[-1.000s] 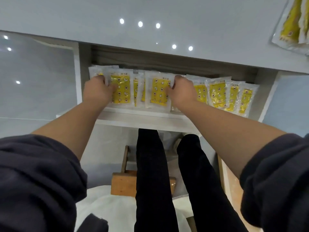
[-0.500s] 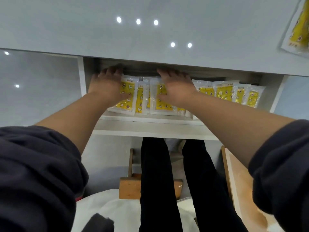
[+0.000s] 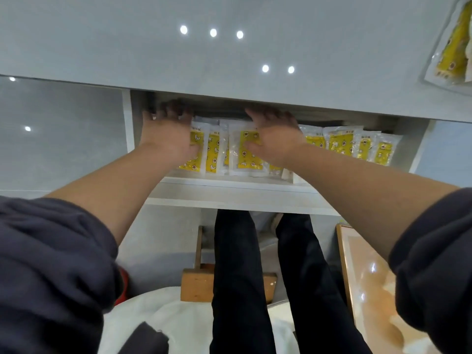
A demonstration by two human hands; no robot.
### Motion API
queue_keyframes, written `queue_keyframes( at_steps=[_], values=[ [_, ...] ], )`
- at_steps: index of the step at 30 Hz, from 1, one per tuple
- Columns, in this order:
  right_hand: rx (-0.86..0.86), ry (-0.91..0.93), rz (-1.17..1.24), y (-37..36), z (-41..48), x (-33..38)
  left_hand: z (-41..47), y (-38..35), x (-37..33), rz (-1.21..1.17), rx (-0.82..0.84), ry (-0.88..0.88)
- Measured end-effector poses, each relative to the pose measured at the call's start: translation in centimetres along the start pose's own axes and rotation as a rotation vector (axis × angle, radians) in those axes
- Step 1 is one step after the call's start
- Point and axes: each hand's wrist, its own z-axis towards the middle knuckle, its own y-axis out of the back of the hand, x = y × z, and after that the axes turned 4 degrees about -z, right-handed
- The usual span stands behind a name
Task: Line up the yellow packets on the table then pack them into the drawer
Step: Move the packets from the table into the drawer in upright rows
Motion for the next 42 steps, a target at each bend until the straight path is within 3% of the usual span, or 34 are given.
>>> queue_keyframes(
  at_steps=[3, 8, 13, 19, 27, 32, 39, 42],
  values=[
    [-0.020, -0.074, 0.049, 0.0, -1.4, -2.9, -0.2, 0.6, -2.7, -0.092, -0.066, -0.101],
    [0.094, -0.066, 0.122, -0.4, -3.9, -9.0, 0.8, 0.4, -8.4, -0.151, -0.076, -0.226],
    [0.132, -0.093, 0.011, -1.9, -4.6, -12.9, 1.9, -0.2, -13.0, -0.086, -0.070, -0.290],
    [0.006, -0.134, -0.071, -3.7, -4.7, -12.4, 2.3, -0.5, -13.1, -0.070, -0.054, -0.214],
    [0.062, -0.110, -0.006, -2.8, -4.7, -14.2, 2.4, 1.3, -17.8, -0.151, -0.134, -0.310],
    [0.098, -0.092, -0.045, -2.9, -5.8, -16.3, 3.2, 1.1, -21.3, -0.031, -0.099, -0.411],
    [0.054, -0.109, -0.126, -3.6, -6.4, -18.0, 3.6, 0.9, -21.7, 0.040, -0.123, -0.389],
    [0.028, -0.104, -0.107, -3.9, -6.7, -18.4, 3.2, 1.0, -22.0, 0.070, -0.197, -0.419]
  ],
)
